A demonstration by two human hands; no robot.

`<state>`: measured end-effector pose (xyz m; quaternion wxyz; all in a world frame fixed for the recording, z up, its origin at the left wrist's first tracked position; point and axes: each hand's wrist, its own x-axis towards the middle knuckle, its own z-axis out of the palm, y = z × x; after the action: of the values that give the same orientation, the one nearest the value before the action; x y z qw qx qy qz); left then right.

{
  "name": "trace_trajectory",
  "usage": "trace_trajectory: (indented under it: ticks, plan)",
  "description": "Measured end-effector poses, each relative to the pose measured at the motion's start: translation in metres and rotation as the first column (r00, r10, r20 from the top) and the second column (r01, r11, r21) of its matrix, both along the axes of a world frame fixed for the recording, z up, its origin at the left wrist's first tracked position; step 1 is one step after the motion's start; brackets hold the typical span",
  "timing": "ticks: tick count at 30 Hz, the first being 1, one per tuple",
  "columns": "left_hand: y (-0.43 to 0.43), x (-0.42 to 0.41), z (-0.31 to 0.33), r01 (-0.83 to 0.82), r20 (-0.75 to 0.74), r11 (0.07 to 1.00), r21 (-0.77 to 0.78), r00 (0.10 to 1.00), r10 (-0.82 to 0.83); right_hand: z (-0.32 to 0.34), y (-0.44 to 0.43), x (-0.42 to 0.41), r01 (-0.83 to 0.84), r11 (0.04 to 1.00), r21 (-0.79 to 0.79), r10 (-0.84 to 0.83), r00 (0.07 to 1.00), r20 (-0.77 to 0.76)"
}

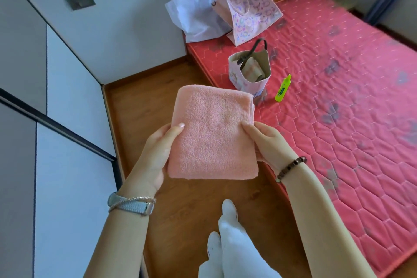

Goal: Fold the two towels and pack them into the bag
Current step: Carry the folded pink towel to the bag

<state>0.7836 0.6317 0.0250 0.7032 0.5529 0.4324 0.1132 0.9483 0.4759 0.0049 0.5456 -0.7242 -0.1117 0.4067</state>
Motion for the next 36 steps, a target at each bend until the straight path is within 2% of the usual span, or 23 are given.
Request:
trace_trajectory:
  ticks: [18, 29, 36]
  plan:
    - [0.12, 0.135, -0.018, -0.012, -0.021, 0.999, -0.03, 1.0, 0.011, -0.017, 0.124, 0.137, 0.011, 1.0, -0.02, -0.011, 1.0, 0.004]
    - [0.177, 0.216, -0.026, 0.014, -0.038, 0.997, -0.082, 0.999, -0.017, -0.023, 0.171, 0.211, 0.041, 0.999, -0.009, -0.042, 0.997, -0.06]
    - [0.211, 0.262, -0.033, 0.086, -0.039, 0.992, -0.087, 0.995, -0.09, -0.03, 0.193, 0.245, 0.088, 0.996, 0.012, -0.085, 0.986, -0.145]
